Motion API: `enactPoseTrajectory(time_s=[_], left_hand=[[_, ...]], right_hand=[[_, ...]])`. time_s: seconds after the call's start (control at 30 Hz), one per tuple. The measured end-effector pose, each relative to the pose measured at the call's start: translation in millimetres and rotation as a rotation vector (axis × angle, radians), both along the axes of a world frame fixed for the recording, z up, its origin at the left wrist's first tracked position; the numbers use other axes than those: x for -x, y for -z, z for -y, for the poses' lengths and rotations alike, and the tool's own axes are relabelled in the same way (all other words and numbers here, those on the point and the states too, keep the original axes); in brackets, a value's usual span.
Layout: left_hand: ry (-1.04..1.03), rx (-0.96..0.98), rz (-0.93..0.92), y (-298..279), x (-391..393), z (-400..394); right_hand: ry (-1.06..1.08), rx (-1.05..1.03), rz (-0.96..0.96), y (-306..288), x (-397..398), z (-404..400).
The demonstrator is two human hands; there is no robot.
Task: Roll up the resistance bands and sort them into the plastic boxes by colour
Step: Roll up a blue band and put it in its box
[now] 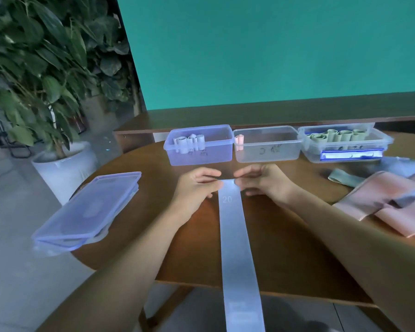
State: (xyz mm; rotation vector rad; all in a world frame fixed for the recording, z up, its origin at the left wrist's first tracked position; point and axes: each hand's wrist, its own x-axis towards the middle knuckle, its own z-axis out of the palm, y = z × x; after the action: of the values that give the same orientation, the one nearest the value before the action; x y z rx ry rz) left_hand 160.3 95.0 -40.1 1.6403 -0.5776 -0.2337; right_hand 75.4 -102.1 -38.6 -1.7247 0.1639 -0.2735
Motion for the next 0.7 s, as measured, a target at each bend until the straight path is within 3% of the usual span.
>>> enactPoseTrajectory(time_s=[0.47, 0.7], left_hand=[[-0.077, -0.030, -0.008, 5, -38, 28], [-0.211, -0.077, 0.070, 12, -57, 48]], right_hand=[[0.093, 0.040, 0.013, 8, -44, 19], [0.296, 0.307, -0.002, 17, -65, 17]])
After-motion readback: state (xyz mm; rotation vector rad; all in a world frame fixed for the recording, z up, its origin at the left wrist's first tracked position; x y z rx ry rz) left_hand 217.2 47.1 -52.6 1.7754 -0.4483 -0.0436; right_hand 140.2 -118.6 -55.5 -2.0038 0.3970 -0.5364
